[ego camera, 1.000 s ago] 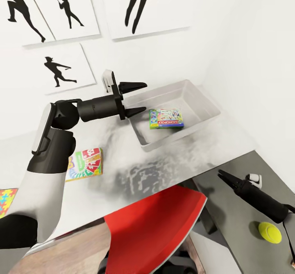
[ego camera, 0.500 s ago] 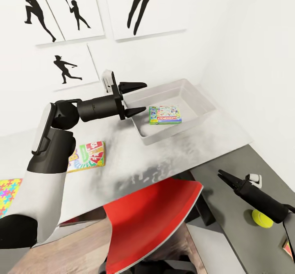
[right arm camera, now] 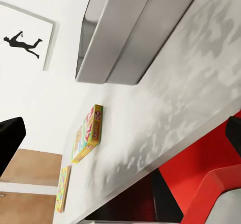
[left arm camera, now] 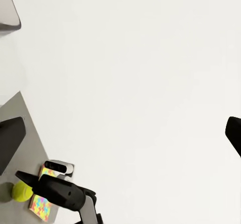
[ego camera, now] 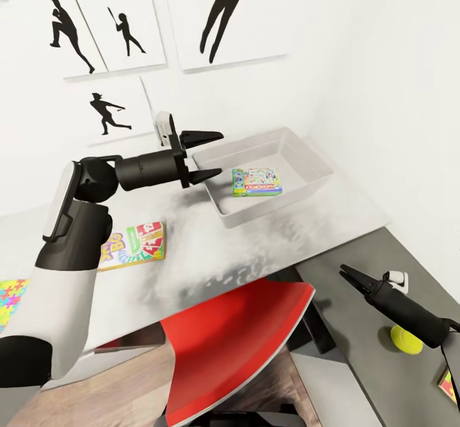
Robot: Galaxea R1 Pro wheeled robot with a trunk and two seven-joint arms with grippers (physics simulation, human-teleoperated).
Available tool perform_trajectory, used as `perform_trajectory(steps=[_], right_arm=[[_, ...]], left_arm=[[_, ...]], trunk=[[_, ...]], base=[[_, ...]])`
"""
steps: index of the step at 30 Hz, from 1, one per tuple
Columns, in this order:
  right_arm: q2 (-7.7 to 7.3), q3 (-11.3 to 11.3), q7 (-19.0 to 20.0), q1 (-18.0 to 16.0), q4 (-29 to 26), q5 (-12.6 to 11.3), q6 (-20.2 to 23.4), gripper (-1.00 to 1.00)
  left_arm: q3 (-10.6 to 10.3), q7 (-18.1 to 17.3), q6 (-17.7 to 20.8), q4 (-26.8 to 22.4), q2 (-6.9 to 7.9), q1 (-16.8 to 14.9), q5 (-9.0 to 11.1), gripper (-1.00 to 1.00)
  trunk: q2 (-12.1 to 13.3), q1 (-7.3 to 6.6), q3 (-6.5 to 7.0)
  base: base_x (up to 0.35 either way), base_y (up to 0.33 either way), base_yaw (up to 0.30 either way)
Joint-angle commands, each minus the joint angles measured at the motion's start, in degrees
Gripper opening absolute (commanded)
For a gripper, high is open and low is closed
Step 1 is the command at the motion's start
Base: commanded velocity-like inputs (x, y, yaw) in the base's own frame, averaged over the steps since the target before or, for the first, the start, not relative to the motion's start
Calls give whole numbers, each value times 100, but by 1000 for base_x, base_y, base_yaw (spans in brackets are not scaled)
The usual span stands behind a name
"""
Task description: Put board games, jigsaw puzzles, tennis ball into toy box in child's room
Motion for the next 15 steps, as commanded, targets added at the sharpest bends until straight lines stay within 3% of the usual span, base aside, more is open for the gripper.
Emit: perform_trajectory(steps=[1, 9, 15], right_arm=[[0, -4, 13, -4, 0, -2, 26, 100], [0, -4, 13, -4, 0, -2, 19, 100], [-3, -14, 13, -4, 0, -2, 18, 100]], left_arm=[[-4, 58, -4, -2, 51, 2, 61, 100], [3, 0, -3, -4, 517, 123, 74, 100], [4, -470, -1, -8, 973, 323, 90, 100]], trunk=[[-9, 3, 2], [-9, 3, 78], [-9, 3, 134]], base=[[-2, 0, 0], [0, 0, 0], [0, 0, 0]])
